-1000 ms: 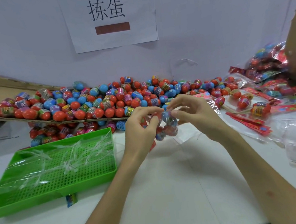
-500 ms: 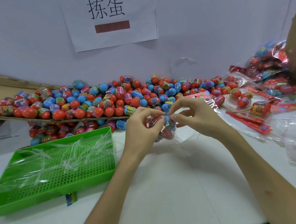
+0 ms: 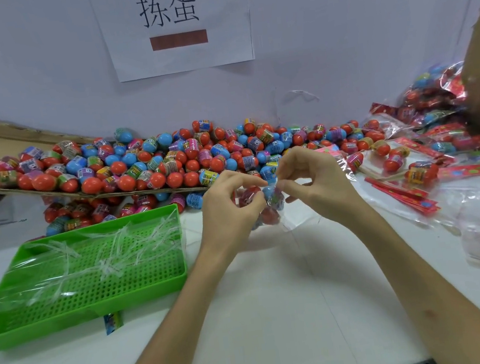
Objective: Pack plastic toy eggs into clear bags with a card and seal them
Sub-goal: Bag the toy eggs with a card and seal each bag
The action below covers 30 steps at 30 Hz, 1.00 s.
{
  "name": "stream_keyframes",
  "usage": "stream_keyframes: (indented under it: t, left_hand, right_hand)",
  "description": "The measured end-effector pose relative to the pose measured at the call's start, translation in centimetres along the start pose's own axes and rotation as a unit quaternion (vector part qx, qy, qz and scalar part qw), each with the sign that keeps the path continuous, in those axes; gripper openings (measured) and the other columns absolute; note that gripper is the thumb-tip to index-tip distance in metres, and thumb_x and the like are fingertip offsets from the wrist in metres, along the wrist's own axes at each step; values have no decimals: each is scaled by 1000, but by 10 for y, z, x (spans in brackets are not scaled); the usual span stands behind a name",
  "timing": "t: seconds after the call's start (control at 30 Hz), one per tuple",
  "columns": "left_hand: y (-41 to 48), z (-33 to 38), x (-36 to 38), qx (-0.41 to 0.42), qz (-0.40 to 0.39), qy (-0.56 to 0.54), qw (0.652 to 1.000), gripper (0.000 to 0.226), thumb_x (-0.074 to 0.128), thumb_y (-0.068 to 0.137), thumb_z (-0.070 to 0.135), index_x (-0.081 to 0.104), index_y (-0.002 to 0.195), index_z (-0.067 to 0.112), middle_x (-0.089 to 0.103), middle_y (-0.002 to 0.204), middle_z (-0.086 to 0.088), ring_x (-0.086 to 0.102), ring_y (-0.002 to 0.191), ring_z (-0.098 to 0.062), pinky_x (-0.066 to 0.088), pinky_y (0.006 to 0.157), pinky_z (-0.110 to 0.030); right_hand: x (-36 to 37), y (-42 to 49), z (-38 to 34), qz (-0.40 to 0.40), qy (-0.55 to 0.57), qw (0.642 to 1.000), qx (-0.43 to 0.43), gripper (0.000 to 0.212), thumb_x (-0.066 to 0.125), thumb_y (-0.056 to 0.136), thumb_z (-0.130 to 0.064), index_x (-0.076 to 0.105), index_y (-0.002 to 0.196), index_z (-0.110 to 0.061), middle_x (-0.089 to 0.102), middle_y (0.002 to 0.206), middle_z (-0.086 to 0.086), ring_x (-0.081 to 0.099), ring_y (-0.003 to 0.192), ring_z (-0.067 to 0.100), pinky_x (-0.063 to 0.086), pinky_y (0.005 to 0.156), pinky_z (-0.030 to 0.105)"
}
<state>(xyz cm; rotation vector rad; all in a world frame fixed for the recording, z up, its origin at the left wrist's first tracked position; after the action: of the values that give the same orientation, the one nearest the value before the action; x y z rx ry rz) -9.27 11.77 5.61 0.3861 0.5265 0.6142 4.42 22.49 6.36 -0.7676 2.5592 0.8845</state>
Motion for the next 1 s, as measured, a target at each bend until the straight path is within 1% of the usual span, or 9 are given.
stream_keyframes:
  t: [0.1, 0.23, 0.37, 0.47, 0.57, 0.7, 0.8, 0.87, 1.0]
  left_hand:
    - [1, 0, 0, -5, -3, 2, 1000, 18, 74, 87, 4, 81, 99, 15, 66, 102, 1, 60, 94, -3, 51, 84, -19]
    - [3, -3, 0, -21, -9, -2, 1000, 17, 75, 87, 9, 82, 101, 15, 64, 101, 2, 59, 92, -2, 50, 80, -17]
    - [4, -5, -3, -23, 12, -1, 1000, 13, 76, 87, 10, 82, 97, 16, 65, 96, 6, 59, 88, -1, 47, 72, -12]
    - [6, -13, -3, -54, 7, -33, 998, 14, 74, 87, 7, 82, 95, 15, 68, 97, 8, 63, 90, -6, 54, 78, -22]
    - [8, -20, 2, -100, -20, -76, 992, 14, 71, 89, 4, 80, 93, 13, 75, 98, 8, 68, 90, -21, 61, 78, -33]
    - [6, -21, 5, -99, -41, -81, 991, 14, 69, 91, 5, 79, 92, 15, 70, 77, 17, 63, 74, 2, 56, 68, -19]
    - [4, -21, 9, -89, -52, -72, 992, 3, 75, 91, 15, 78, 92, 17, 70, 78, 16, 65, 77, -1, 58, 71, -26]
    - [3, -20, 9, -86, -48, -70, 993, 7, 79, 90, 25, 78, 91, 18, 72, 80, 10, 66, 79, -6, 58, 72, -28]
    - [5, -21, 6, -91, -26, -83, 992, 5, 81, 88, 22, 80, 88, 18, 73, 79, 7, 65, 74, -3, 55, 65, -21]
  right_hand:
    - [1, 0, -2, 4, 1, 1000, -8, 27, 73, 86, 3, 63, 101, -17, 67, 85, -3, 70, 80, 16, 62, 64, 30]
    - [1, 0, -5, 30, -12, 999, -22, 30, 75, 85, 3, 63, 99, -20, 68, 87, -9, 70, 85, 14, 63, 71, 32]
    - [-2, 0, -4, 52, 24, 998, -11, 30, 78, 83, 3, 63, 97, -18, 70, 86, -3, 73, 81, 16, 64, 67, 33]
    - [-3, 1, -2, 64, 61, 996, 3, 28, 78, 82, 5, 62, 98, -12, 71, 86, 4, 75, 81, 22, 64, 64, 38]
    - [-3, 1, -1, 67, 68, 995, 11, 31, 76, 82, 8, 59, 101, -11, 71, 88, 7, 76, 81, 21, 65, 64, 39]
    - [-1, 1, -1, 58, 66, 996, 3, 33, 73, 82, 12, 57, 100, -10, 70, 86, 2, 76, 80, 20, 64, 64, 34]
    - [1, 0, -4, 58, 23, 998, -22, 37, 72, 81, 13, 58, 98, -17, 67, 88, -1, 73, 81, 16, 63, 69, 29]
    - [4, 0, -7, 61, 1, 997, -37, 45, 72, 81, 12, 57, 97, -28, 66, 89, -3, 71, 82, 12, 61, 70, 23]
    - [6, 1, -8, 65, 17, 997, -44, 47, 72, 84, 8, 56, 97, -34, 66, 89, -8, 71, 82, 10, 60, 68, 21]
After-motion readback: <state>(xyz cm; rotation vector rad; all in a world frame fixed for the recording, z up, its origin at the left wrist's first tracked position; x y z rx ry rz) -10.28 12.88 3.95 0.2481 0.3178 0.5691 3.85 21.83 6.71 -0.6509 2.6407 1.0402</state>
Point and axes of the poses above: each hand's wrist, its own y-axis towards the middle knuckle, its own x-axis out of the palm, z = x × y, the point moved 7 cm from there along y, towards the middle knuckle
